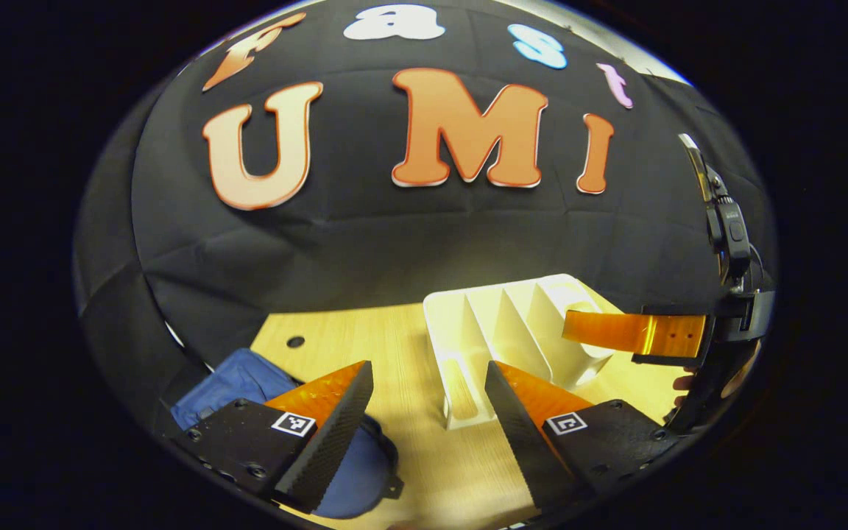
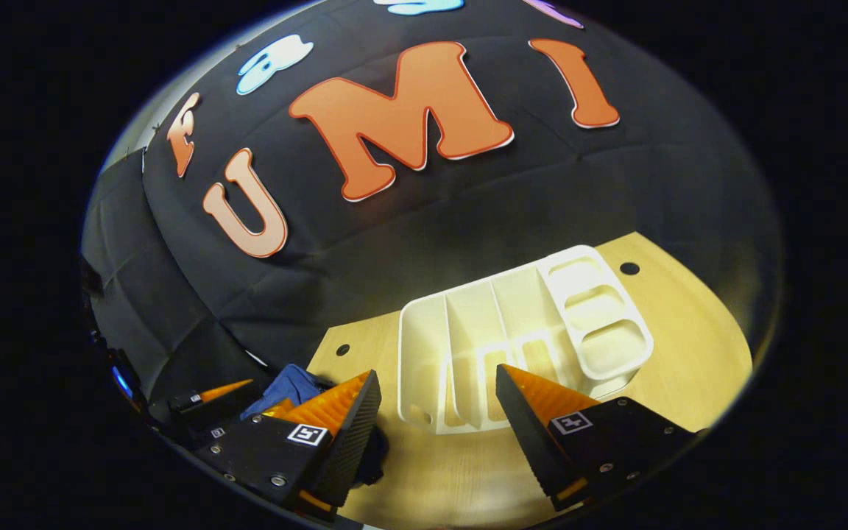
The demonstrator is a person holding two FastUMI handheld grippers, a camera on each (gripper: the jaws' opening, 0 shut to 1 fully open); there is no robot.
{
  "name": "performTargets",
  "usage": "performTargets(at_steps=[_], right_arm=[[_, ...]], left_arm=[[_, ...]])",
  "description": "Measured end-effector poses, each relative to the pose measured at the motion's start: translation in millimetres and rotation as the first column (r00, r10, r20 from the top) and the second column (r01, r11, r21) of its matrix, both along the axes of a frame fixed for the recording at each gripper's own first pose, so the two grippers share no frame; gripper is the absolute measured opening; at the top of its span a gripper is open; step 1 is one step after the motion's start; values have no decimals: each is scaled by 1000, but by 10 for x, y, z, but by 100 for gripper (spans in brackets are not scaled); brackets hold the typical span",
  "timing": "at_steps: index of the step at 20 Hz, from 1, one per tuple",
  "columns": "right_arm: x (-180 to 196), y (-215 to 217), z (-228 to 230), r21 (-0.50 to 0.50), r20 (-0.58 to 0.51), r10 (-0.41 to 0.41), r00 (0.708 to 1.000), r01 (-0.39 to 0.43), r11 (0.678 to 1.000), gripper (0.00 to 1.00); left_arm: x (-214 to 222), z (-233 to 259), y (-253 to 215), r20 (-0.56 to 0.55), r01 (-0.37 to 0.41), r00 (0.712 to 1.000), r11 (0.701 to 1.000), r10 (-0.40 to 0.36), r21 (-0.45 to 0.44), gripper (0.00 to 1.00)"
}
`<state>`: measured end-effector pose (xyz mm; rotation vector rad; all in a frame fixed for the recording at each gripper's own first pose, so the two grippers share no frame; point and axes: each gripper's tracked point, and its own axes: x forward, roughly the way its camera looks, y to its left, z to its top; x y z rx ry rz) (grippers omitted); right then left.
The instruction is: Open the schoolbag, grab two books from the bookshelf and put them into the schoolbag.
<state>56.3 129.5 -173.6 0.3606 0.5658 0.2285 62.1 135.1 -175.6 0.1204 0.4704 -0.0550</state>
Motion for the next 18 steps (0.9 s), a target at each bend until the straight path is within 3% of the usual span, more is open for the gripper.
performTargets(at_steps=[4,8,12,16,18], right_arm=[[37,-165,307,-106,141,-8,990,24,994,95],[92,-337,870,-153,360,-44,932,106,983,95],[87,-430,1161,-183,444,-55,894,151,971,95],[41,-596,1440,-134,532,-132,836,238,962,95],[36,-613,1429,-136,541,-136,830,246,960,94]], left_arm=[[68,283,-94,123,1,992,1000,1,-23,98],[82,650,-176,243,14,970,1000,-8,-24,97],[165,1155,-128,396,-6,917,997,38,-81,99],[133,1255,-65,434,-43,897,995,78,-89,96],[94,1373,-69,476,-43,874,992,94,-117,95]])
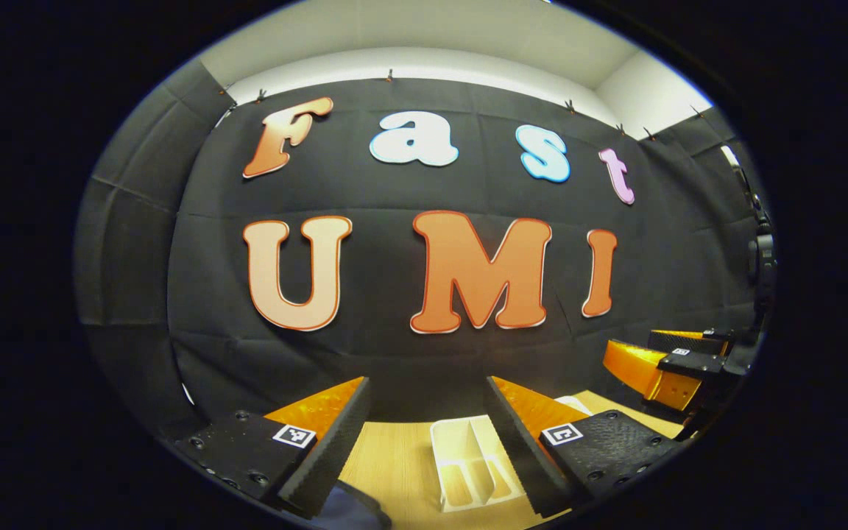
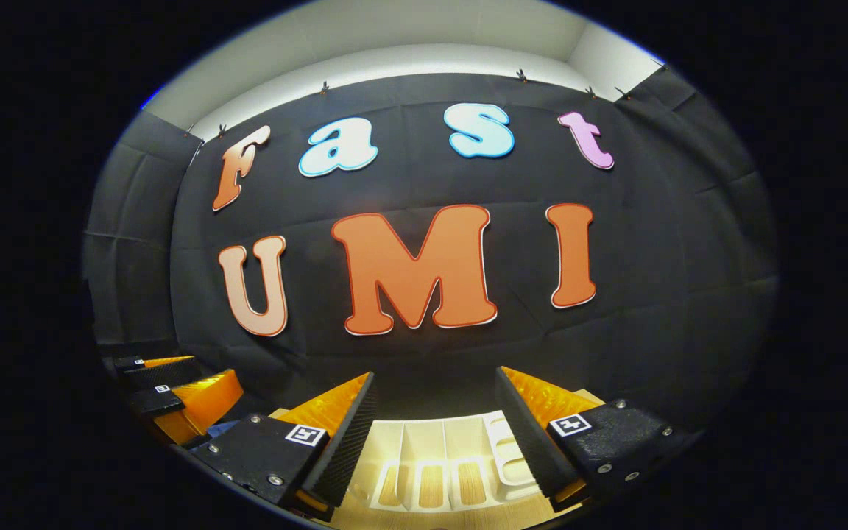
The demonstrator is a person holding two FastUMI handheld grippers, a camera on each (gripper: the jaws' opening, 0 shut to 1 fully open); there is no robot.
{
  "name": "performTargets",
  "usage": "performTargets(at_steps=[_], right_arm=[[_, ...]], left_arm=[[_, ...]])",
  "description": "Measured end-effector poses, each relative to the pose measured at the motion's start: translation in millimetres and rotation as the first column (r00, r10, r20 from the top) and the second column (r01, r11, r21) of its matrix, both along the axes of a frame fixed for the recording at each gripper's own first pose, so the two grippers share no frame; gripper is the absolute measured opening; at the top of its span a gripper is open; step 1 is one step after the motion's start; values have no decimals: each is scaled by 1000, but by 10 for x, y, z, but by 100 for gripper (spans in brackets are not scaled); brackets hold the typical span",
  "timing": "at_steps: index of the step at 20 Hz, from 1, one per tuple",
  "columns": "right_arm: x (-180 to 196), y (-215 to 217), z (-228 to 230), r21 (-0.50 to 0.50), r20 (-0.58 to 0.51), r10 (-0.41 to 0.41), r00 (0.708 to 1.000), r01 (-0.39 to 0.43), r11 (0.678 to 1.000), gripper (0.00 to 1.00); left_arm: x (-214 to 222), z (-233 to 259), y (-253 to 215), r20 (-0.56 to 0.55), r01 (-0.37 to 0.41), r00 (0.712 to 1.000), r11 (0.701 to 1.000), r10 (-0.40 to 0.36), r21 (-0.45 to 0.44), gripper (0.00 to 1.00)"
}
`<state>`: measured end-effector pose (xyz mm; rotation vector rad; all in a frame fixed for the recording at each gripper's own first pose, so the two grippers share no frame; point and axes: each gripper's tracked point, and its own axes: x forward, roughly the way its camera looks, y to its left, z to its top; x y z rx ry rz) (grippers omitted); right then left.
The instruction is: Open the schoolbag, grab two books from the bookshelf and put them into the schoolbag.
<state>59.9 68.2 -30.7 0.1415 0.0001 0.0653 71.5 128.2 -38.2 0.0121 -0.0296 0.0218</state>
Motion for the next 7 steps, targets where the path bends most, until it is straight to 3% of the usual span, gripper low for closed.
performTargets(at_steps=[1,2,4,7], right_arm=[[-7,-11,-11,0,-2,-1,1000,1,1000,94],[-17,1,-16,0,-7,4,1000,-4,1000,95],[-45,33,-41,1,-7,4,1000,-4,1000,95],[-97,64,-39,12,0,0,1000,0,1000,94]], left_arm=[[-21,54,-15,20,-1,1000,1000,1,-1,99],[-56,104,-31,39,-2,999,1000,1,5,95],[-86,169,-67,67,-7,998,1000,6,11,99],[-138,141,-109,83,-19,996,1000,20,-4,95]])
